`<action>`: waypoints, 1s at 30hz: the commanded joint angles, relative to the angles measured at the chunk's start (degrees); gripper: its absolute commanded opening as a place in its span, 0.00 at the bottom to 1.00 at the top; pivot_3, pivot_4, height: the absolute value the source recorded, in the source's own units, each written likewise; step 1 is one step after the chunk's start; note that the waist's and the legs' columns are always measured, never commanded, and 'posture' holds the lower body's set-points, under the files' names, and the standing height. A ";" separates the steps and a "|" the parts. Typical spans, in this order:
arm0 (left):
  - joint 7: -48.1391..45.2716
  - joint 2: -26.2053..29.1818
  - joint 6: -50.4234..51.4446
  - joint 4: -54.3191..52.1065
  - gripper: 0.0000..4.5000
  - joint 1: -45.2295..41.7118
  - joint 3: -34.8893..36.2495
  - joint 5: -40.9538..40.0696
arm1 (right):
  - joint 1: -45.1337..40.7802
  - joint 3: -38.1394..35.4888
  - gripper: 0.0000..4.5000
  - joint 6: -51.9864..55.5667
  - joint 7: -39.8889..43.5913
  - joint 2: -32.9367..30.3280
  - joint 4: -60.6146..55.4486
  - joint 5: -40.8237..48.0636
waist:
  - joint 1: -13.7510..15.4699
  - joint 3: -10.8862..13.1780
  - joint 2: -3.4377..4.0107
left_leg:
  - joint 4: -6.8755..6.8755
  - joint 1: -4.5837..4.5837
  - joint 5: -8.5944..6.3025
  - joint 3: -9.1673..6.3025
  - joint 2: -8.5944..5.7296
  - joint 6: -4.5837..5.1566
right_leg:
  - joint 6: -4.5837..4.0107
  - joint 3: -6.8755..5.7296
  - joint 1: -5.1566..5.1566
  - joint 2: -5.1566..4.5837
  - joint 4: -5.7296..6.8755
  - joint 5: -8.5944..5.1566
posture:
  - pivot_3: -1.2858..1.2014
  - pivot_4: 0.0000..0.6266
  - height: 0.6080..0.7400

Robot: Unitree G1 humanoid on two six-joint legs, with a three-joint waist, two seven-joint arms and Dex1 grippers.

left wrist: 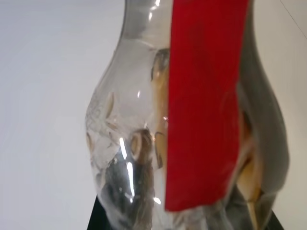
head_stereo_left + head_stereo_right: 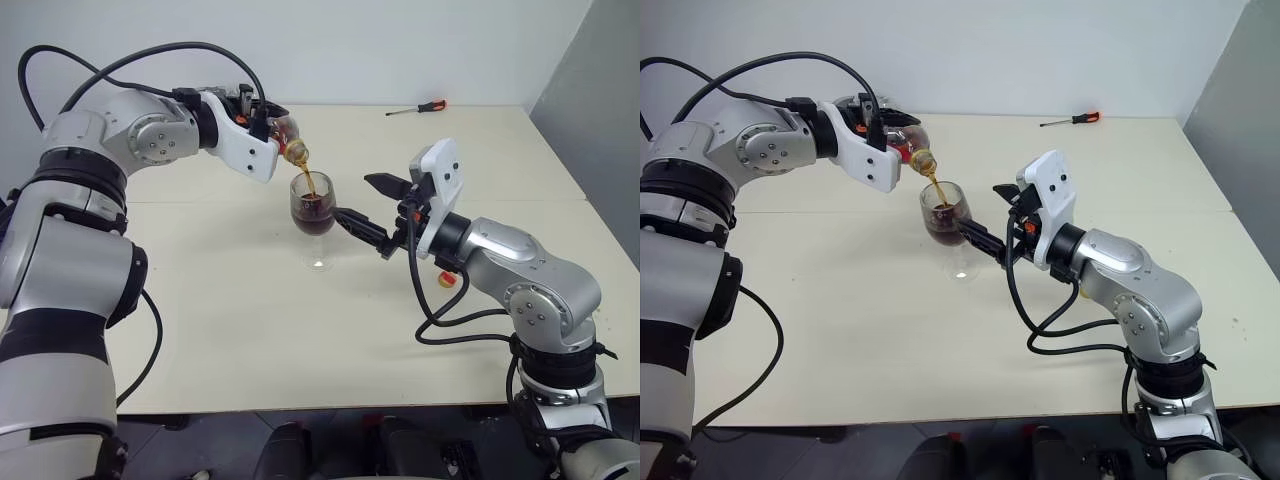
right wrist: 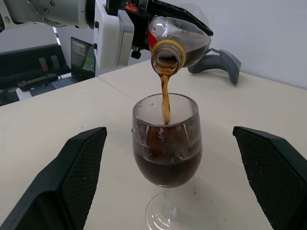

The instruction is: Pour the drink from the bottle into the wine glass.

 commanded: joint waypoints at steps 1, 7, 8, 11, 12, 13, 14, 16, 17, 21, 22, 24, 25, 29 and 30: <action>1.07 0.96 0.24 -0.55 0.23 -2.70 0.29 -0.26 | -0.88 -1.13 1.00 -0.41 0.35 -0.06 -2.21 0.85 | 0.00 0.00 0.00 | 0.00 0.00 0.00 0.00 0.00 0.00 | 0.00 0.00 0.00 0.00 0.00 0.00 | 0.52 0.24 1.00; -6.25 -0.46 1.77 0.86 0.23 -0.72 4.37 -6.73 | -0.83 -1.27 1.00 -0.33 0.27 -0.18 -2.28 0.93 | 0.00 0.00 0.00 | 0.00 0.00 0.00 0.00 0.00 0.00 | 0.00 0.00 0.00 0.00 0.01 0.00 | 0.52 0.24 1.00; -8.73 -0.93 2.21 1.12 0.23 -0.01 5.69 -8.89 | -0.77 -1.28 1.00 -0.29 0.23 -0.20 -2.34 0.94 | 0.00 0.00 0.00 | 0.00 0.00 0.00 0.00 0.00 0.00 | 0.00 -0.02 0.00 0.00 0.01 0.00 | 0.52 0.24 1.00; -17.03 -2.74 4.24 1.04 0.23 2.17 10.37 -16.18 | -0.50 -1.23 1.00 -0.21 0.15 -0.27 -2.54 0.93 | -0.01 0.00 0.00 | 0.02 0.00 0.01 0.00 -0.01 -0.01 | 0.00 -0.03 0.00 0.00 0.01 0.00 | 0.52 0.24 1.00; -19.66 -3.29 5.03 0.71 0.23 2.87 11.77 -18.28 | -0.39 -1.23 1.00 -0.18 0.12 -0.25 -2.63 0.98 | -0.03 0.00 0.00 | 0.03 0.00 0.01 0.01 0.00 -0.01 | 0.00 -0.02 0.00 0.00 0.01 0.00 | 0.52 0.24 1.00; -21.96 -3.75 5.67 0.30 0.23 3.51 12.95 -20.13 | -0.29 -1.20 1.00 -0.19 0.08 -0.23 -2.69 0.96 | -0.08 0.00 0.00 | 0.03 0.01 0.01 0.01 0.00 -0.01 | 0.00 -0.02 0.00 0.00 0.01 0.00 | 0.52 0.24 1.00; -24.10 -4.06 6.14 -0.17 0.23 4.13 13.90 -21.69 | -0.21 -1.16 1.00 -0.18 0.04 -0.22 -2.77 0.96 | -0.13 0.00 0.00 | 0.03 0.01 0.01 0.01 0.00 -0.01 | 0.00 -0.01 0.00 0.00 0.02 0.00 | 0.52 0.24 1.00; -29.56 -5.07 7.78 -1.06 0.23 5.67 16.51 -25.99 | -0.12 -1.06 1.00 -0.16 -0.01 -0.19 -2.92 0.98 | -0.21 0.00 0.01 | 0.03 0.01 0.01 0.01 0.01 -0.01 | 0.00 -0.01 -0.01 0.00 0.02 0.00 | 0.52 0.24 1.00; -31.51 -5.45 8.71 -1.57 0.23 6.19 17.69 -27.78 | -0.07 -1.06 1.00 -0.11 -0.04 -0.18 -3.02 1.04 | -0.22 0.00 0.01 | 0.03 0.01 0.01 0.01 0.01 -0.02 | 0.00 -0.02 -0.01 0.00 0.03 0.00 | 0.52 0.24 1.00; -36.18 -6.56 13.08 -3.61 0.23 7.56 20.98 -32.72 | 0.21 -1.00 1.00 -0.06 -0.06 -0.26 -3.42 1.14 | -0.22 0.00 0.00 | 0.04 -0.01 0.01 -0.01 0.01 -0.02 | 0.00 -0.01 -0.01 0.00 0.03 0.00 | 0.52 0.24 1.00; -36.67 -7.07 15.75 -4.15 0.23 7.68 22.52 -34.59 | 0.35 -1.07 1.00 0.06 -0.03 -0.27 -3.67 1.40 | -0.21 0.00 0.00 | 0.05 0.00 0.01 -0.01 0.00 -0.01 | 0.00 -0.01 -0.01 0.00 0.03 0.00 | 0.52 0.24 1.00; -37.36 -7.91 21.38 -5.46 0.23 8.22 25.51 -38.12 | 0.81 -1.20 1.00 0.36 0.16 -0.40 -4.39 2.01 | -0.18 0.00 0.00 | 0.06 -0.01 0.01 -0.04 0.00 -0.01 | 0.00 -0.01 -0.01 0.00 0.04 0.00 | 0.52 0.24 1.00; -37.68 -8.08 23.68 -6.31 0.23 8.95 26.63 -39.41 | 1.17 -1.32 1.00 0.50 0.39 -0.48 -4.77 2.50 | -0.20 0.00 0.00 | 0.06 -0.01 0.01 -0.04 0.00 -0.01 | 0.00 -0.01 -0.01 0.00 0.04 0.00 | 0.52 0.24 1.00; -38.18 -8.15 32.77 -11.65 0.23 14.05 30.27 -43.87 | 3.48 -1.88 1.00 0.54 2.97 -1.69 -7.09 5.38 | -0.26 -0.02 0.01 | 0.06 0.04 0.01 -0.02 0.01 -0.01 | 0.00 0.04 0.00 0.00 0.10 0.00 | 0.52 0.24 1.00; -37.16 -8.10 35.98 -13.56 0.23 15.64 31.57 -45.28 | 4.66 -1.98 1.00 0.09 4.11 -2.51 -8.03 5.97 | -0.25 -0.02 0.01 | 0.06 0.04 0.01 -0.04 0.02 -0.01 | 0.00 0.03 0.00 0.00 0.12 0.00 | 0.52 0.24 1.00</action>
